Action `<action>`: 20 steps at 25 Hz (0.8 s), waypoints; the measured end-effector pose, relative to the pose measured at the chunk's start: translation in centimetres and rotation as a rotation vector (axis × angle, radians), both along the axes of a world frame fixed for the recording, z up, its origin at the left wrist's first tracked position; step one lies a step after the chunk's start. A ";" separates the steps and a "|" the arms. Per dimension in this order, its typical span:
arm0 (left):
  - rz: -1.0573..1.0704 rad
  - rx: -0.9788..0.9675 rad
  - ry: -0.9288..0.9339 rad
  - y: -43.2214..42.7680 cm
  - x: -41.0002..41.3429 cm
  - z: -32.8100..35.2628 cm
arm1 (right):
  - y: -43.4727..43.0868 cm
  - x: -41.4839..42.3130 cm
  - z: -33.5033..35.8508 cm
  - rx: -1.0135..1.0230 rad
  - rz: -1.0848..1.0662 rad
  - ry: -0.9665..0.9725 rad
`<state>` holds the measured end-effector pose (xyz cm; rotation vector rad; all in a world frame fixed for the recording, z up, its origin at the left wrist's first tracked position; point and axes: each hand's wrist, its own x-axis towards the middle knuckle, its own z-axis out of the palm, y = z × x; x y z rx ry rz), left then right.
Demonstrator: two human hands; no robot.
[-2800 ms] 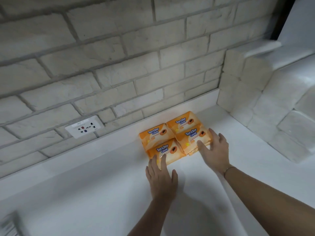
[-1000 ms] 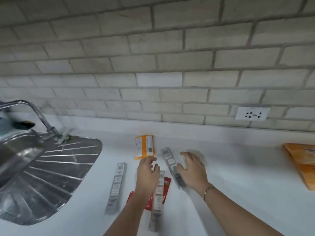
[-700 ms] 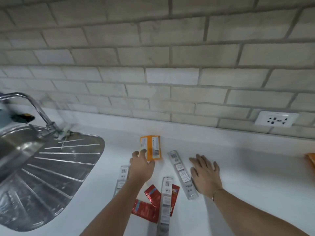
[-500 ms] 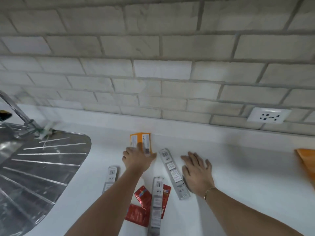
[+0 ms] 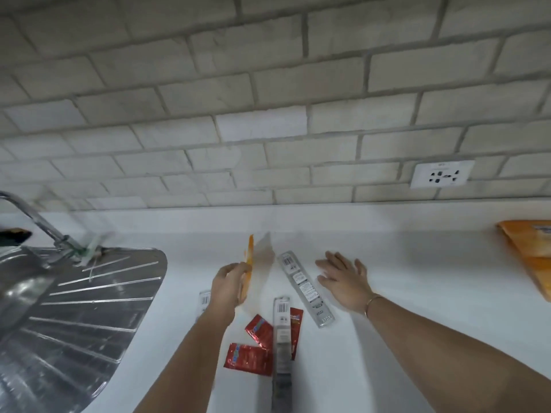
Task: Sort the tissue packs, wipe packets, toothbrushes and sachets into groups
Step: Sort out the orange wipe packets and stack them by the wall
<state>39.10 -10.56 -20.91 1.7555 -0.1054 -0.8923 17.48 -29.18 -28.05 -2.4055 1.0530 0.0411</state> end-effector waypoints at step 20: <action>-0.531 -0.342 0.419 -8.9 -25.1 5.2 | 3.6 -22.3 10.7 0.654 -0.699 -1.193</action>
